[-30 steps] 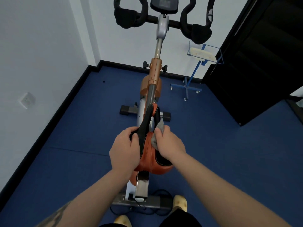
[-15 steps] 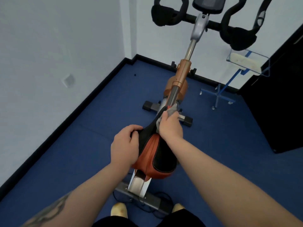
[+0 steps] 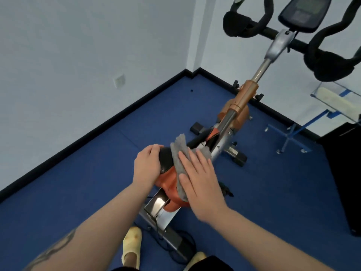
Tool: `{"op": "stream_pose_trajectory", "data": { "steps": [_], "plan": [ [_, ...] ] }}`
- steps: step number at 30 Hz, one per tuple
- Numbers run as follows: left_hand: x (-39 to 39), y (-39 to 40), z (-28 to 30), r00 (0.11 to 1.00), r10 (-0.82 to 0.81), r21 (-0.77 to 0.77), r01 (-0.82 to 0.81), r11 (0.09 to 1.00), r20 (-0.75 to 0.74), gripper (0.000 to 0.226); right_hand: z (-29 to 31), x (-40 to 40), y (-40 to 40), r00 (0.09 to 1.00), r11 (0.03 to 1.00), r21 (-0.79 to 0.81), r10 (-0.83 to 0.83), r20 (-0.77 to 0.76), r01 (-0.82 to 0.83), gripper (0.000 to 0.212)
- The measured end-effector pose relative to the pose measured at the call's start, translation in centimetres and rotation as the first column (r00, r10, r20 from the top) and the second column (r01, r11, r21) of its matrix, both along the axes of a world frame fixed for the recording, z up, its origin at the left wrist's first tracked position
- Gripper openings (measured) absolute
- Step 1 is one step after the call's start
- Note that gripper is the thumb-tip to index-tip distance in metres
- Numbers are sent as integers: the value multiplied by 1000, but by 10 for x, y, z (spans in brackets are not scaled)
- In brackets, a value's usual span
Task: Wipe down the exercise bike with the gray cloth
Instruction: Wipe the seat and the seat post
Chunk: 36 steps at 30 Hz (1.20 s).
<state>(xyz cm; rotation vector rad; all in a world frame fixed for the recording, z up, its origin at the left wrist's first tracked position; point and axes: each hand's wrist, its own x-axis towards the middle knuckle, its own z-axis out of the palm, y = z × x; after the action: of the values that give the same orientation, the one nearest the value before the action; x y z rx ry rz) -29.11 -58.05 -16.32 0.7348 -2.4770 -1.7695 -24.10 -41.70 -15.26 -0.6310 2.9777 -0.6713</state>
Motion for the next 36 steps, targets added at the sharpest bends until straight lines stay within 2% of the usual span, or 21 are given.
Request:
{"op": "stream_pose_trajectory", "data": {
  "steps": [2, 5, 6, 10, 12, 14, 15, 17, 20, 23, 27, 29, 31, 33, 35, 36],
  "plan": [
    [1, 0, -1, 1000, 11, -1, -11, 1000, -6, 32, -7, 14, 11, 998, 992, -123, -27, 51, 33, 57],
    [1, 2, -1, 998, 64, 40, -63, 997, -6, 34, -9, -7, 13, 967, 936, -276, -170, 192, 219, 57],
    [1, 2, 0, 997, 78, 53, -78, 996, -5, 34, -8, -22, 9, 944, 917, -268, -238, 229, 297, 57],
    [1, 1, 0, 995, 101, 70, -100, 992, -9, 33, 5, -68, -20, 830, 861, -14, -487, 272, 509, 63],
    [1, 1, -2, 995, 95, 69, -94, 993, -20, 32, 9, -63, -32, 843, 865, 103, -502, 192, 491, 65],
    [2, 0, -4, 997, 63, 41, -62, 997, -38, 31, 9, -35, -33, 895, 896, 157, -433, 104, 415, 68],
    [2, 0, -5, 998, 46, 28, -45, 999, -48, 31, 9, -17, -31, 915, 917, 133, -390, 105, 376, 71],
    [3, -1, -7, 998, 19, -4, -20, 1000, -66, 32, 8, 18, -26, 912, 931, 3, -358, 200, 365, 73],
    [1, -3, -10, 997, 6, -32, -9, 999, -81, 33, 9, 38, -26, 844, 857, -163, -418, 336, 490, 72],
    [-3, -3, -9, 995, 24, 33, -21, 999, -92, 33, 8, 13, -30, 783, 786, -183, -504, 364, 591, 74],
    [-2, -2, -9, 994, 17, 46, -11, 999, -112, 33, 1, -59, -17, 605, 576, -245, -594, 530, 780, 66],
    [-1, -2, -10, 994, 13, 56, -7, 998, -108, 33, 0, -95, -13, 580, 495, -306, -645, 498, 813, 58],
    [-1, -2, -10, 995, 8, 58, -2, 998, -102, 34, 0, -120, -9, 629, 563, -281, -693, 353, 778, 50],
    [-3, -3, -10, 995, 18, 65, -12, 998, -95, 33, -2, -131, -4, 735, 724, -137, -649, 194, 676, 41],
    [-2, -3, -10, 995, 45, 72, -39, 997, -85, 31, -3, -127, 1, 888, 883, 127, -459, 33, 451, 41],
    [-2, -3, -10, 995, 67, 82, -60, 995, -79, 30, -4, -123, 2, 933, 915, 198, -361, 8, 352, 41]
  ]
}}
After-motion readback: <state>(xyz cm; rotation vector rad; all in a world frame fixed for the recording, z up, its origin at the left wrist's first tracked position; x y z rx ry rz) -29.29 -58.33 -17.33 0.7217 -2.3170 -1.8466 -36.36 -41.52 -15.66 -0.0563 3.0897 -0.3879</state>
